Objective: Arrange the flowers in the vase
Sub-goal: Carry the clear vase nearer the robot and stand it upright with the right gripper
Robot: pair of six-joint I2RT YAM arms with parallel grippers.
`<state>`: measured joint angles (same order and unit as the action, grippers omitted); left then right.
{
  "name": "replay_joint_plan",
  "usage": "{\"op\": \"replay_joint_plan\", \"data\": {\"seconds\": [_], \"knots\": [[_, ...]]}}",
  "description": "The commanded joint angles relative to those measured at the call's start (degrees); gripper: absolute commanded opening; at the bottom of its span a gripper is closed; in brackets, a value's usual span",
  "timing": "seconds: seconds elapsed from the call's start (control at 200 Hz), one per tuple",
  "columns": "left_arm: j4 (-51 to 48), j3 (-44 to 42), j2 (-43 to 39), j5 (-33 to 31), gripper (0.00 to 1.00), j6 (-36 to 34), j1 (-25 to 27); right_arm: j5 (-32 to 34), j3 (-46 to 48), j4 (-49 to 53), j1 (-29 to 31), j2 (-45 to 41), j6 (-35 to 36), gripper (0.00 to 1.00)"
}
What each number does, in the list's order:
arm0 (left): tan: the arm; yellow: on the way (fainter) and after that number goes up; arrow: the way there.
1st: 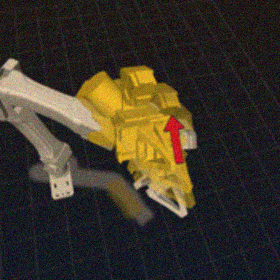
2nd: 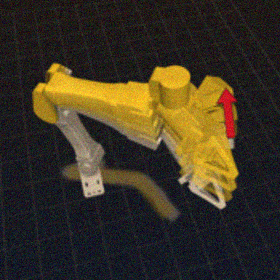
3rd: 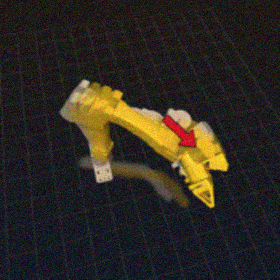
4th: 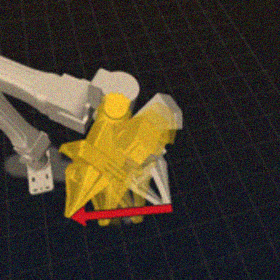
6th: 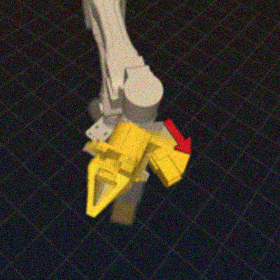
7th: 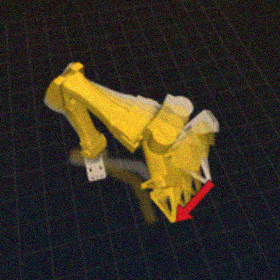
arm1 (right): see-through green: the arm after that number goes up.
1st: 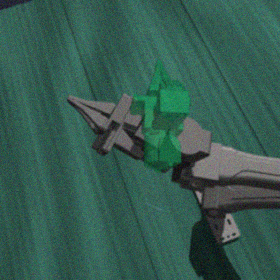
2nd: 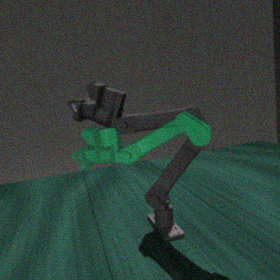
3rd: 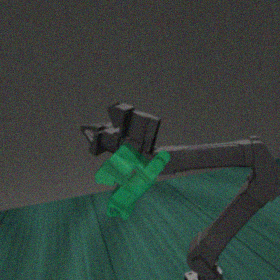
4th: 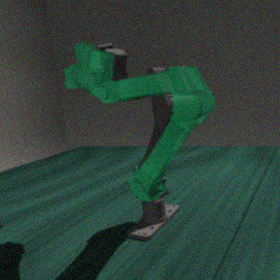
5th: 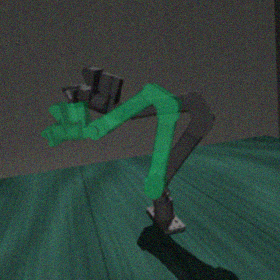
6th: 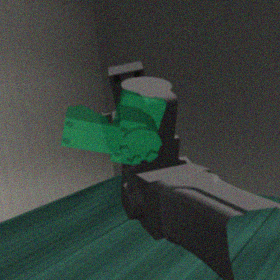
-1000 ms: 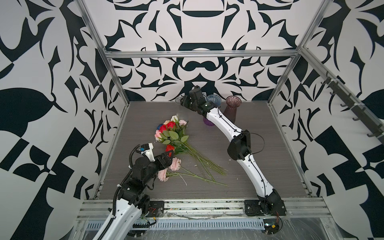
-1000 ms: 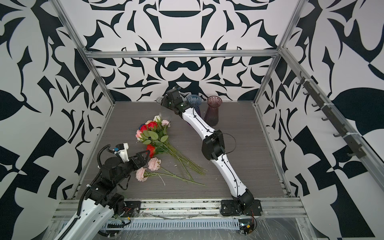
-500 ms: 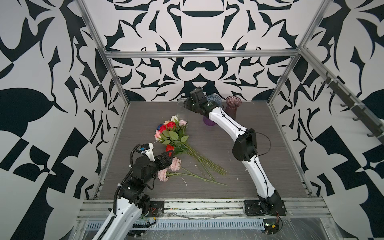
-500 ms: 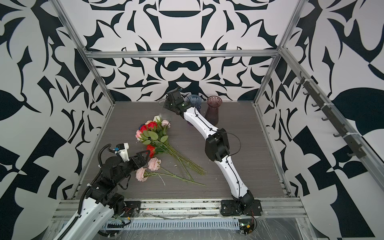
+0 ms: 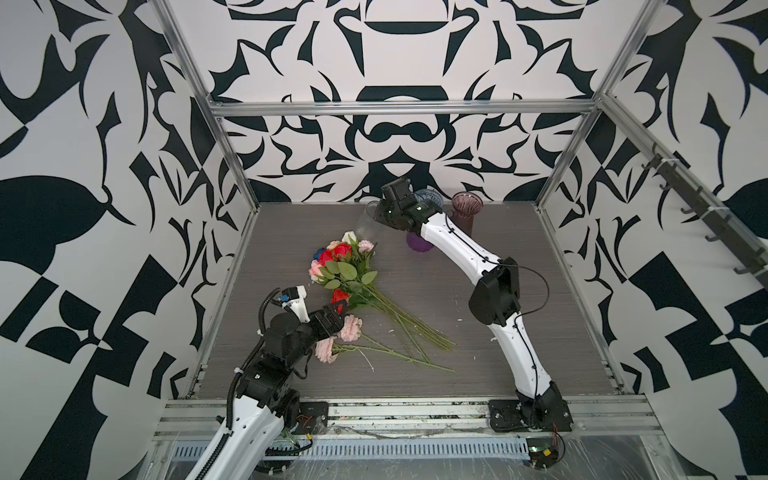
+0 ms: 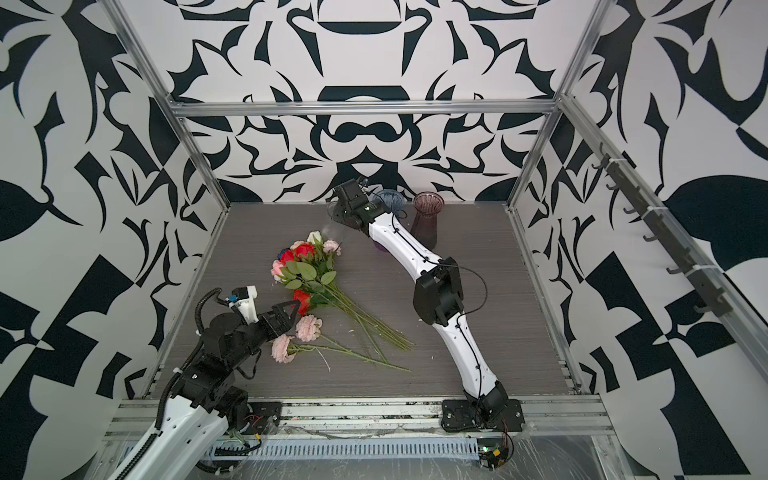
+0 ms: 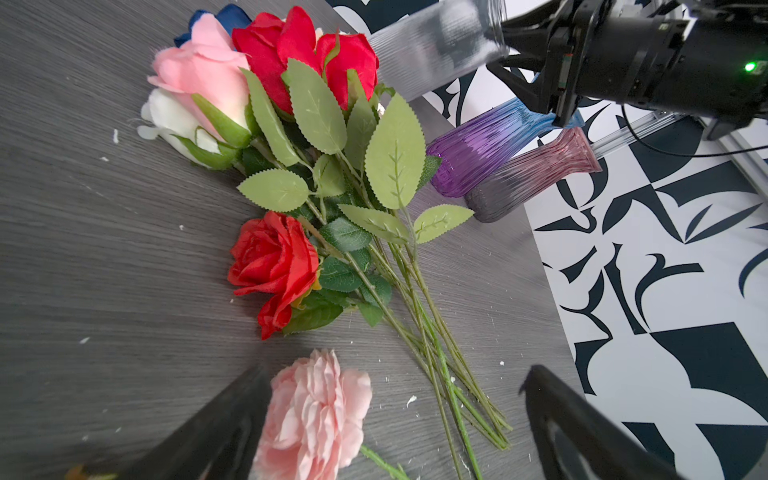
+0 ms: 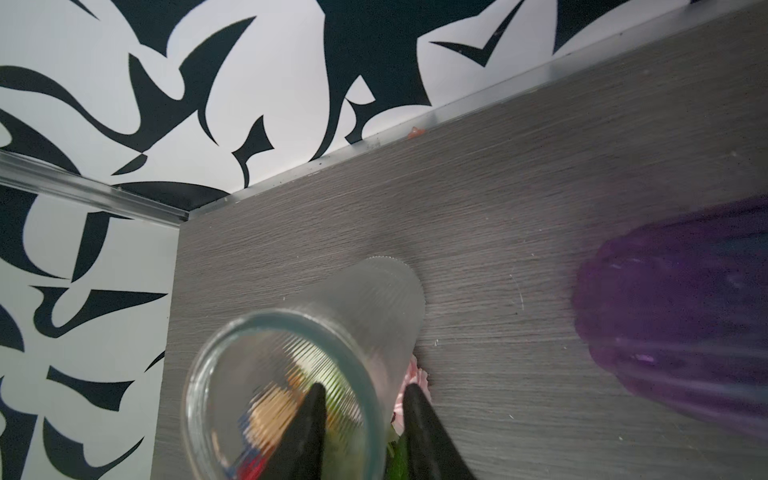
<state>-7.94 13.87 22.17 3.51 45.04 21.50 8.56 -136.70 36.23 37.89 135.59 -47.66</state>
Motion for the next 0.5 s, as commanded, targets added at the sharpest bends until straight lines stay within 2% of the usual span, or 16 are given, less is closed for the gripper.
{"op": "replay_joint_plan", "data": {"seconds": [0.0,0.125,0.215,0.335,0.49], "knots": [[0.3,-0.4,-0.7,0.1,1.0,0.3,-0.3,4.7,2.1,2.0,1.4,-4.7,1.9,0.26],[0.0,-0.4,-0.8,0.0,1.0,0.4,-0.3,5.6,5.0,1.5,1.9,-7.7,3.6,0.17],[-0.1,-0.3,-0.8,-0.1,1.0,0.5,-0.4,5.8,7.9,0.9,2.0,-10.2,4.4,0.06],[-0.4,-0.2,-0.8,-0.2,1.0,0.6,-0.4,5.8,13.2,-1.0,2.1,-14.4,5.1,0.0],[-0.7,-0.2,-0.7,-0.4,1.0,0.8,-0.5,5.4,20.4,-3.6,2.1,-19.1,5.4,0.0]]}}
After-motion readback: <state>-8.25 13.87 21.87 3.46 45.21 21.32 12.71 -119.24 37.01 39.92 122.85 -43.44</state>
